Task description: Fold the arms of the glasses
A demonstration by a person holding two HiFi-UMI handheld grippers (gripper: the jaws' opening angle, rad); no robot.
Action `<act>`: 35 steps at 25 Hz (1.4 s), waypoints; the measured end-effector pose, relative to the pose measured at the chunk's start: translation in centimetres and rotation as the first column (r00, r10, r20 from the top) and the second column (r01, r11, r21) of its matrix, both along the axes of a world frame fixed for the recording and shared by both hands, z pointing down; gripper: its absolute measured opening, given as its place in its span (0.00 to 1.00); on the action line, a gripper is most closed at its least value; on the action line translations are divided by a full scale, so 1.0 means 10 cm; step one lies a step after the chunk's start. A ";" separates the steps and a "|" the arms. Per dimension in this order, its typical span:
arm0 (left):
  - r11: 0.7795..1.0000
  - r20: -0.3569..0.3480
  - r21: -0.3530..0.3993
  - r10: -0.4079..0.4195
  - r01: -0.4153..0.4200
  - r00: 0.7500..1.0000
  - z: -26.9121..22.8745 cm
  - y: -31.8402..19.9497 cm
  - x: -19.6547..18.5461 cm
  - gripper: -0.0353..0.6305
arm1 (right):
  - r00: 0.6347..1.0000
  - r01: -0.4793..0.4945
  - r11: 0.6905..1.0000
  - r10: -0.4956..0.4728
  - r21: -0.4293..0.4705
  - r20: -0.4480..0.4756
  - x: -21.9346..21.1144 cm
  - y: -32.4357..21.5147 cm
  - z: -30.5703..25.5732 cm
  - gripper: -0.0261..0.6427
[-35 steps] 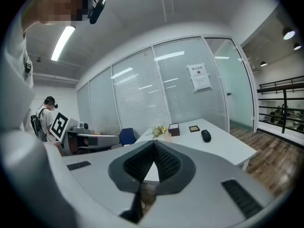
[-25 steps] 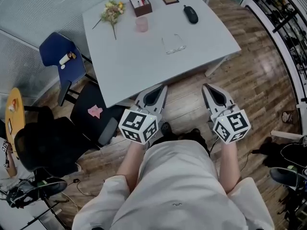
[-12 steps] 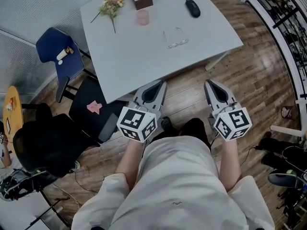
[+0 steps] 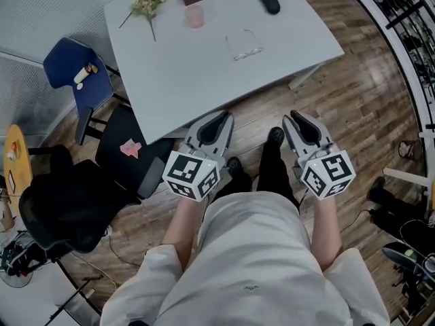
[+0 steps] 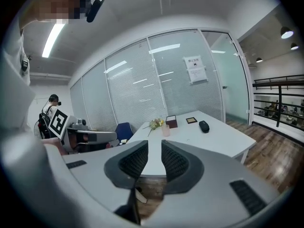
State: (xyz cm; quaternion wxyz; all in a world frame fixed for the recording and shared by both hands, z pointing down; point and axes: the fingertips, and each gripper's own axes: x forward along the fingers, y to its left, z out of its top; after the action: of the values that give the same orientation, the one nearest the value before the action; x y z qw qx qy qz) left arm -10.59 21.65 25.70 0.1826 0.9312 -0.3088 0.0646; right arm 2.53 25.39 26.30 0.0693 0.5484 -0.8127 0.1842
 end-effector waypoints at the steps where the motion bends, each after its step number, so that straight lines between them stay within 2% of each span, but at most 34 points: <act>1: 1.000 0.002 -0.002 -0.002 0.002 1.000 0.01 -0.02 0.02 0.09 | 1.000 0.009 1.000 -0.009 -0.001 0.005 0.01 -0.02 0.01 0.17; 4: 1.000 0.013 -0.006 -0.011 0.011 1.000 0.02 -0.11 0.08 0.17 | 0.999 0.032 0.999 -0.032 -0.010 0.013 0.05 -0.13 0.03 0.20; 9: 0.999 0.023 0.000 -0.032 0.032 0.999 -0.02 -0.30 0.21 0.21 | 0.997 0.074 0.997 -0.074 -0.007 0.018 0.16 -0.43 0.00 0.30; 14: 0.998 0.034 0.016 -0.067 0.067 0.997 -0.08 -0.53 0.40 0.22 | 0.993 0.116 0.993 -0.116 0.006 0.023 0.32 -0.71 -0.05 0.34; 26: 0.988 0.056 0.020 -0.156 0.156 0.986 -0.18 -1.05 0.92 0.22 | 0.976 0.209 0.977 -0.211 0.037 0.056 0.86 -1.44 -0.14 0.34; 35: 0.966 0.061 -0.011 -0.257 0.259 0.964 -0.08 -1.27 1.28 0.22 | 0.945 0.321 0.947 -0.321 0.015 0.065 1.14 -1.81 -0.02 0.35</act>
State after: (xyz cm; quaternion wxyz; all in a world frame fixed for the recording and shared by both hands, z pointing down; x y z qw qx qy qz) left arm 2.24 8.97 24.94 0.1889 0.8790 -0.4320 0.0708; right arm 13.98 7.29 26.06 0.0703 0.4026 -0.8933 0.1869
